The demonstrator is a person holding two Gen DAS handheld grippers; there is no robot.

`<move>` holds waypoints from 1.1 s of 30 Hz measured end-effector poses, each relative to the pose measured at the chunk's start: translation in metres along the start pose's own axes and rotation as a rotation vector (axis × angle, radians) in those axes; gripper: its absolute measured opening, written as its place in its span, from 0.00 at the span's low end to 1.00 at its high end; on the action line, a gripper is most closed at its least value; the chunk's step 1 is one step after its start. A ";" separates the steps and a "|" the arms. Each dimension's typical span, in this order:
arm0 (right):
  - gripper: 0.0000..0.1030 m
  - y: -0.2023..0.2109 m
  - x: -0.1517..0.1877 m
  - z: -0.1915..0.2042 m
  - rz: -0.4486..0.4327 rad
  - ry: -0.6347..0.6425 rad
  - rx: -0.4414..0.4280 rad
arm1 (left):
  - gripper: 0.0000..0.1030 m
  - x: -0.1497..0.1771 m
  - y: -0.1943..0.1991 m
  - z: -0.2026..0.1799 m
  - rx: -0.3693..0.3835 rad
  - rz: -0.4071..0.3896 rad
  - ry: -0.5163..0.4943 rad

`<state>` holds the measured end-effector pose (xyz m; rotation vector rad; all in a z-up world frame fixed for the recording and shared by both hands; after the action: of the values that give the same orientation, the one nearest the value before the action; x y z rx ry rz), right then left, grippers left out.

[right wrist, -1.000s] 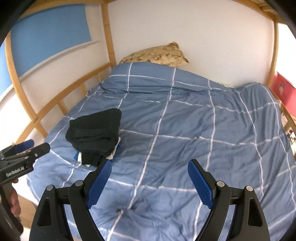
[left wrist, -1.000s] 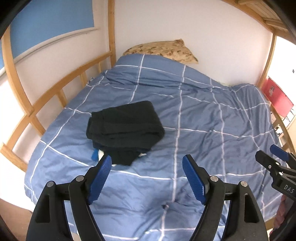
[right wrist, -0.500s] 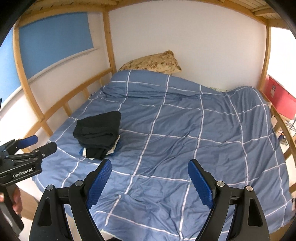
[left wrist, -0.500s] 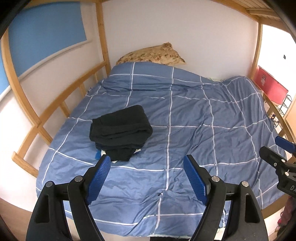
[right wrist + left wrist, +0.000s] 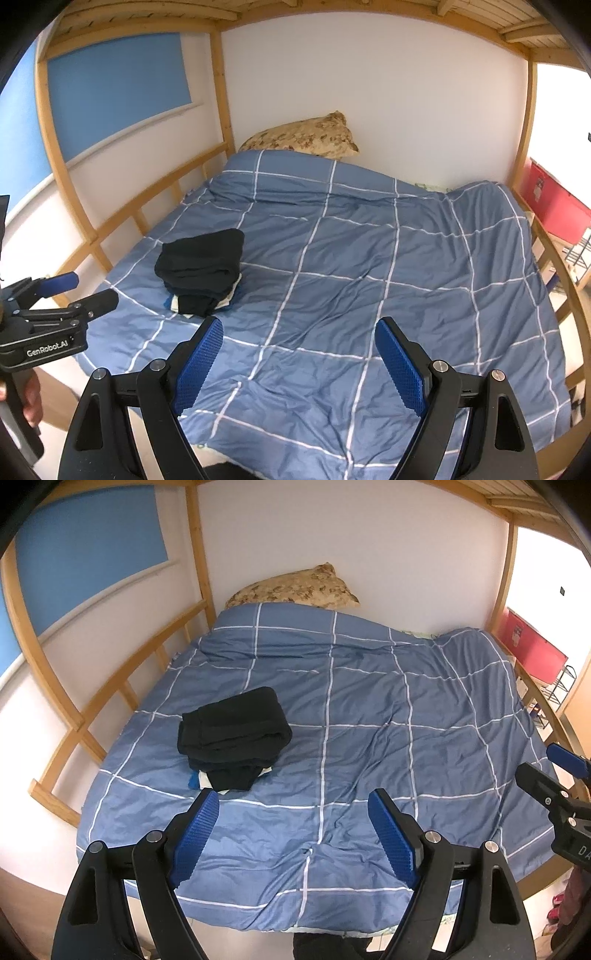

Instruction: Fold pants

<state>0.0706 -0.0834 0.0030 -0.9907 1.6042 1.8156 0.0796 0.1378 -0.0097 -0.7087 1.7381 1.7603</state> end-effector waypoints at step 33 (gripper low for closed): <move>0.83 0.008 -0.005 -0.018 0.011 -0.014 0.002 | 0.89 -0.017 0.008 -0.021 0.005 -0.004 -0.011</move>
<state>0.0707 -0.1016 0.0110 -0.9679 1.6054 1.8240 0.0857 0.1166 0.0072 -0.6985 1.7319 1.7531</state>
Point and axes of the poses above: each gripper's, at about its wrist camera, not at the fingertips, and y roughly against the way its jaws point, z to its left, x to its underside, the point moved 5 cm from there along -y, roughly the way its jaws point, and after that the axes turned 6 degrees about -z, right-handed, at the moved point
